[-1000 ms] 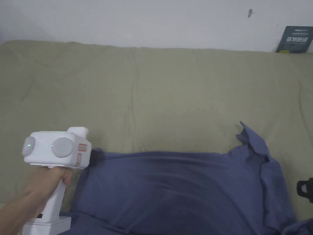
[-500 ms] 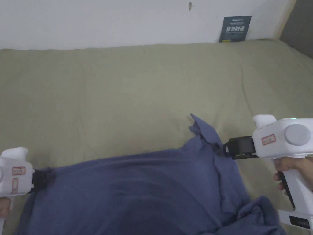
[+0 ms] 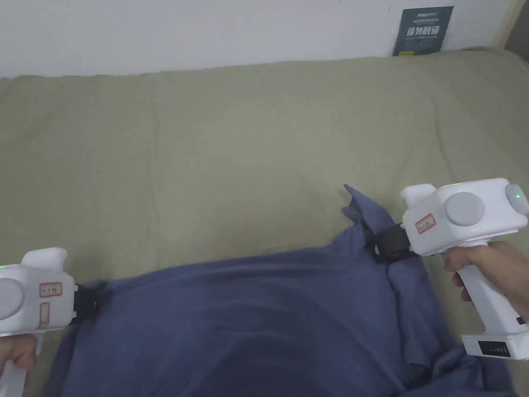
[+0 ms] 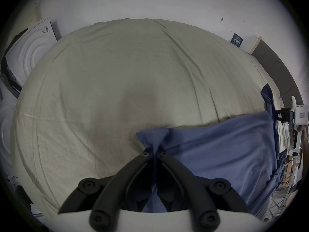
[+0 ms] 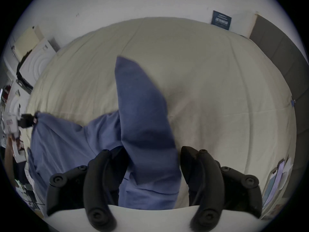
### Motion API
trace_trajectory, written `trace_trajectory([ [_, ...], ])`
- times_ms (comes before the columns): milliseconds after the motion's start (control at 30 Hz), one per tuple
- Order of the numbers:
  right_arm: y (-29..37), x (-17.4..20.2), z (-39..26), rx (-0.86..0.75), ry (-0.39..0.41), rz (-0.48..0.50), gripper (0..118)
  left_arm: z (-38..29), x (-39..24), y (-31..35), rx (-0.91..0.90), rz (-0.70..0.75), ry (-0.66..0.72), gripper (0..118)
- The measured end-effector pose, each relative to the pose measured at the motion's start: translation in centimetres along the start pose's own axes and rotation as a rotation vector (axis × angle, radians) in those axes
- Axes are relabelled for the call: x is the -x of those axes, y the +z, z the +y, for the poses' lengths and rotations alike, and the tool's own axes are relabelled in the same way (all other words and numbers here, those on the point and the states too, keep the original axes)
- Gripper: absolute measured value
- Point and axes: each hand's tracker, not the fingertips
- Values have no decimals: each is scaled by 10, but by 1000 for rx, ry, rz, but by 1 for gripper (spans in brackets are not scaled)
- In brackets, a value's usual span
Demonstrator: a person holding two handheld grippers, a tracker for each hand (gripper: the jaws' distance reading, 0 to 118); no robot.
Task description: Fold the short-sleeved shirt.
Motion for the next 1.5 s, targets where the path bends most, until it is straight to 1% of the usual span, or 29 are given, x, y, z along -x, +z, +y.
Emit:
trace_trajectory([
  [33, -5, 3, -2, 4, 29, -34, 68, 1, 1, -2, 0, -2, 4, 1],
  [67, -8, 6, -5, -10, 47, -49, 59, 1, 2, -2, 1, -5, 5, 1],
  [100, -4, 6, -6, -19, 22, -36, 32, 1, 2, -2, 1, -7, 6, 1],
  [133, 1, 6, -6, -29, 6, -45, 3, 1, 3, -1, 0, -8, 6, 1],
  [167, 9, 5, -6, -58, 6, -83, 3, 1, 3, -1, -1, -9, 6, 1],
  [200, 19, 4, -8, -103, 8, -5, 3, 1, 3, 0, 0, -11, 8, 1],
  [233, 25, 5, -11, -73, -37, 11, 3, 1, 3, 4, -2, -9, 11, 1],
  [267, 35, 7, -15, -91, -31, 20, 3, 1, 3, 7, -5, -9, 13, 1],
  [300, 45, 12, -21, -115, -13, 7, 3, -1, 2, 10, -6, -6, 8, 1],
  [333, 52, 6, -23, -126, -10, 9, 3, -3, 1, 13, -17, 8, 2, 1],
  [533, 109, 5, -52, -189, -30, 48, 3, -25, 3, 55, -68, -7, 24, 1],
  [767, 176, 12, -117, -294, -50, 67, 3, -75, 2, 123, -140, -44, 32, 1],
  [967, 208, 20, -196, -350, -72, 65, 3, -138, 0, 165, -194, -69, 24, 1],
  [1100, 213, 23, -242, -356, -80, 65, 3, -176, -1, 183, -214, -69, 10, 1],
  [1200, 209, 24, -268, -357, -106, 67, 3, -199, 2, 185, -199, -87, 31, 1],
  [1333, 193, 27, -292, -323, -116, 82, 3, -218, 9, 169, -154, -82, 40, 1],
  [1367, 186, 27, -297, -317, -109, 86, 3, -221, 11, 164, -144, -80, 45, 1],
  [1400, 175, 27, -302, -296, -97, 66, 3, -222, 12, 159, -130, -79, 45, 1],
  [1500, 160, 23, -309, -269, -103, 65, 3, -228, 15, 149, -98, -70, 53, 1],
])
